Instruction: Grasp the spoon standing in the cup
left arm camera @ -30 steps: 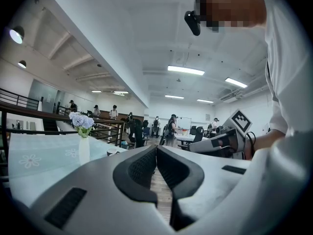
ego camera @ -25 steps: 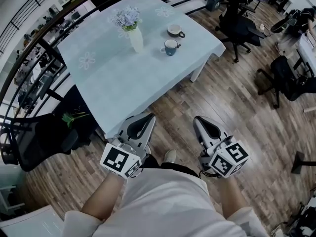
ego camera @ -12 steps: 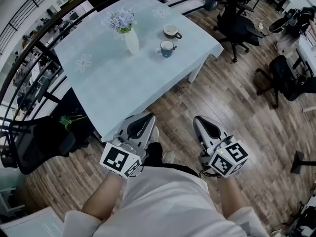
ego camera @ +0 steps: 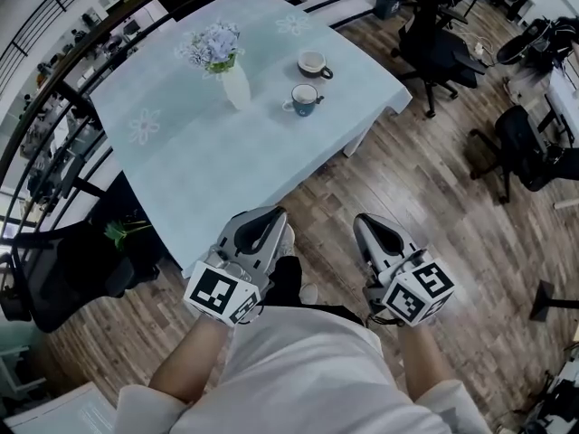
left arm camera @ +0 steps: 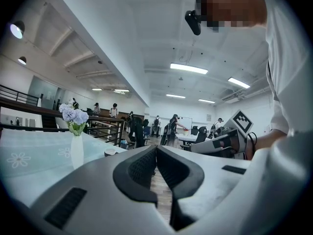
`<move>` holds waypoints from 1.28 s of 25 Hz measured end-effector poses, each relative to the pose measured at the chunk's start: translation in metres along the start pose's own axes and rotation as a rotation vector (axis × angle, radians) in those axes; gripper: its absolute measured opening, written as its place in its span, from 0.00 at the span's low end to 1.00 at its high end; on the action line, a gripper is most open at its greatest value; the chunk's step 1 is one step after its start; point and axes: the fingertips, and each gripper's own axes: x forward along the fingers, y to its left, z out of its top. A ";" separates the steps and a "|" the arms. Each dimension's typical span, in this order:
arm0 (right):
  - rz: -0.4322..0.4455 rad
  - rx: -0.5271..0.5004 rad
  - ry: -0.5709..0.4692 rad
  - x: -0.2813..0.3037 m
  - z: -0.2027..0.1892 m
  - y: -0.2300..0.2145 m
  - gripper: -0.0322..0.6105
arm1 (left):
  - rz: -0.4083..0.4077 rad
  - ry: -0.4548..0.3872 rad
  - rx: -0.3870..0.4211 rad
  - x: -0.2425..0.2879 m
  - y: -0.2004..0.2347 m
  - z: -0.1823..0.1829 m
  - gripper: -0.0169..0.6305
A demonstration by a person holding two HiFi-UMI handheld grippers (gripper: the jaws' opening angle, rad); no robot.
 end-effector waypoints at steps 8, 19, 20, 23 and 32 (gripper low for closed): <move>0.001 0.000 0.032 0.053 0.010 -0.029 0.09 | -0.010 0.019 -0.016 0.041 0.048 -0.005 0.06; -0.010 0.027 0.069 0.136 0.030 -0.056 0.09 | -0.020 0.059 -0.048 0.084 0.126 -0.008 0.06; -0.011 0.030 0.073 0.144 0.031 -0.057 0.09 | -0.022 0.061 -0.052 0.087 0.134 -0.009 0.06; -0.019 0.036 0.084 0.168 0.038 -0.063 0.09 | -0.029 0.068 -0.063 0.098 0.155 -0.008 0.06; -0.043 0.032 0.104 0.220 0.054 -0.079 0.09 | -0.056 0.076 -0.081 0.126 0.205 -0.008 0.06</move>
